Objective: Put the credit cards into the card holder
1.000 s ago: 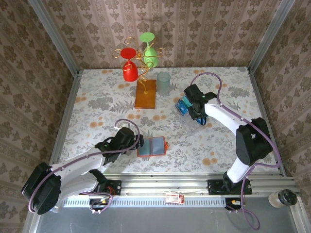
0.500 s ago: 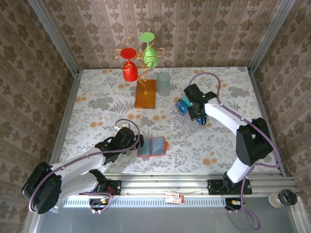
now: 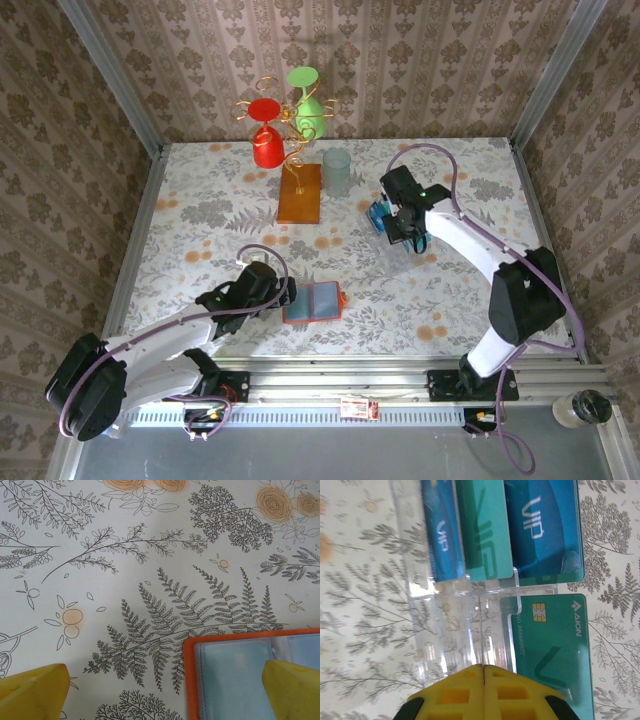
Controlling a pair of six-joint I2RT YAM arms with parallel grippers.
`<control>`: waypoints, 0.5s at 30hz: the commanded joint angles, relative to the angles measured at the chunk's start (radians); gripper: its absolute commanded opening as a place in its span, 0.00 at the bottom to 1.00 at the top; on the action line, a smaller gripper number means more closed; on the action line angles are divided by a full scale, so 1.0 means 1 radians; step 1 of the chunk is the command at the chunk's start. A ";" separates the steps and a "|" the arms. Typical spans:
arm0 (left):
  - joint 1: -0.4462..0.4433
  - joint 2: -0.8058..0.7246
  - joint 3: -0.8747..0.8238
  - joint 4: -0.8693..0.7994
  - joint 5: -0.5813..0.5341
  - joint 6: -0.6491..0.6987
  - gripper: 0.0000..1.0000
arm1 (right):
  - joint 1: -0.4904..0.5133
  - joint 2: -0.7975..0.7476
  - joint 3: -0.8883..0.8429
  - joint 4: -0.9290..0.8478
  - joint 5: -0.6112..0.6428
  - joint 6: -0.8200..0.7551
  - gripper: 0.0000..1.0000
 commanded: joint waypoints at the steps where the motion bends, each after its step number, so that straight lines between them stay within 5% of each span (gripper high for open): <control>1: 0.004 -0.004 0.014 -0.004 0.002 0.018 1.00 | -0.005 -0.082 0.043 -0.037 -0.101 0.016 0.00; 8: 0.004 0.006 0.007 -0.006 0.001 0.018 1.00 | 0.003 -0.194 -0.030 0.076 -0.312 0.146 0.00; 15: -0.004 0.030 0.016 -0.014 0.013 0.020 1.00 | 0.064 -0.312 -0.353 0.526 -0.581 0.476 0.00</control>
